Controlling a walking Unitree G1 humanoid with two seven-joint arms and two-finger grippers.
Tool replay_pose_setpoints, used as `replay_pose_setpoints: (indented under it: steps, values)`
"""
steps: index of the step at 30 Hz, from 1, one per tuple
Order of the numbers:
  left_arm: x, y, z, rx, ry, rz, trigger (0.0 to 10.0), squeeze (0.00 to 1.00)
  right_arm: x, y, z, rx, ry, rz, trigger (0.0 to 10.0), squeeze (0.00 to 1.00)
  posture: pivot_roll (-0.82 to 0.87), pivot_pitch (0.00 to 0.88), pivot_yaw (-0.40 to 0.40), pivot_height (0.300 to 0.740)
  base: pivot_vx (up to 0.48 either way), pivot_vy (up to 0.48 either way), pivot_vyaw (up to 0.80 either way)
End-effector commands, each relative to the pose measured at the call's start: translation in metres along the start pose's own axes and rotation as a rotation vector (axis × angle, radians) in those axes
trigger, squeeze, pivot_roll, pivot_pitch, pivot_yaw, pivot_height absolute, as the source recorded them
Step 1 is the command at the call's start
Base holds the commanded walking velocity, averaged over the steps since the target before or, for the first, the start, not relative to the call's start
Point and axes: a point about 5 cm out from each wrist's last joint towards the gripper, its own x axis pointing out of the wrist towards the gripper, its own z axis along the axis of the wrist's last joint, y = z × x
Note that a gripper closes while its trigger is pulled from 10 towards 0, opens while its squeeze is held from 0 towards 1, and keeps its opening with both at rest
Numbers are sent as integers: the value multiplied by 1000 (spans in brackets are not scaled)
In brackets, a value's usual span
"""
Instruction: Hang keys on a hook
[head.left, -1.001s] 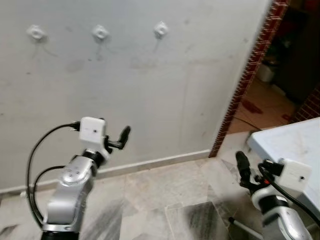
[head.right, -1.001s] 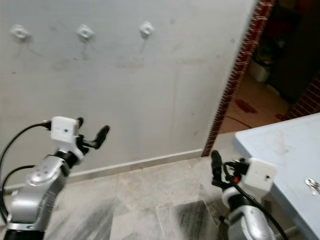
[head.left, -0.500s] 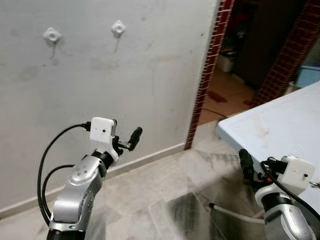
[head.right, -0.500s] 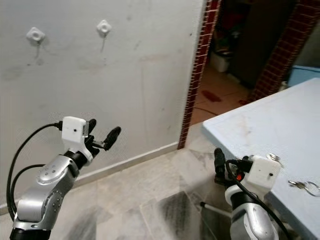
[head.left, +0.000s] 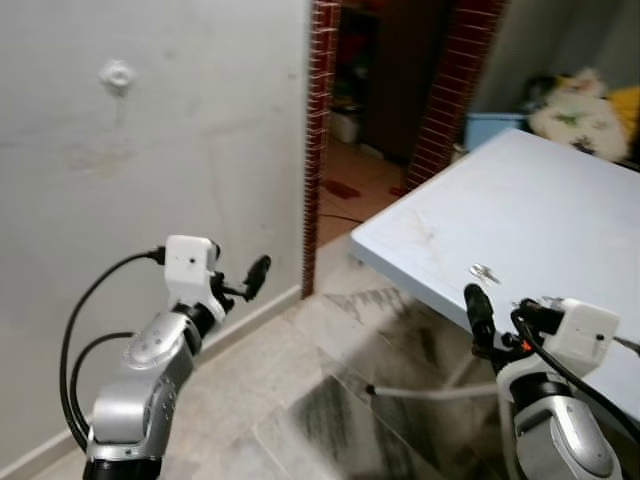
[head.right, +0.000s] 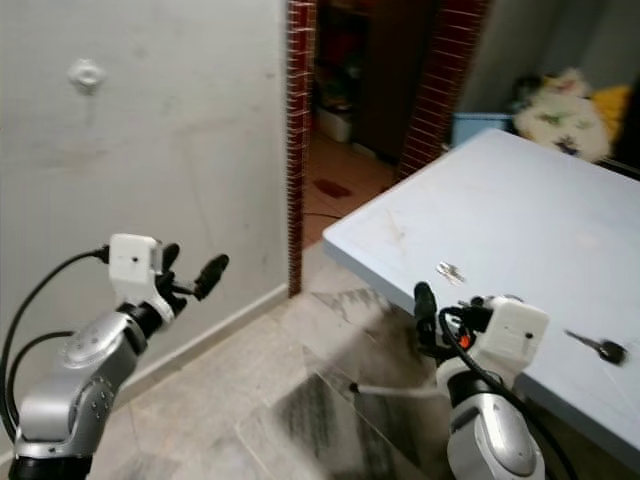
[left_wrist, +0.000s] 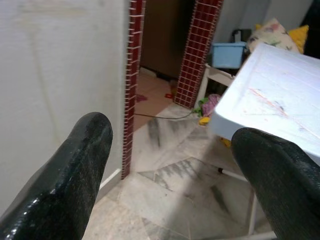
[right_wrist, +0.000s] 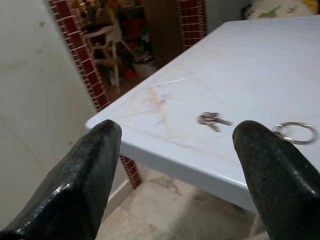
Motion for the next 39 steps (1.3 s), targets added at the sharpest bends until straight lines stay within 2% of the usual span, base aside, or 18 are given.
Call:
replay_pose_setpoints:
  steps: [1,8,19,29,39]
  values:
    - [1,-4,4,-2,-8,-3,10000,0,0,0,5,-8,-14,-7,10000,0,6,0,0,740,0,0,-769]
    - [5,-5,10,-7,-22,17,10000,0,0,1,9,-7,-23,-6,10000,0,5,0,-3,740,0,0,-757]
    - [6,-8,14,-9,-23,18,10000,0,2,5,16,-17,-45,3,10000,0,2,0,-5,740,0,0,0]
    - [7,-2,14,-25,-20,40,10000,0,3,7,20,-55,-54,9,10000,0,-2,0,-7,740,0,0,0]
    - [7,2,14,-25,-34,56,10000,0,3,7,19,-62,-44,8,10000,0,-5,0,-10,740,0,0,-791]
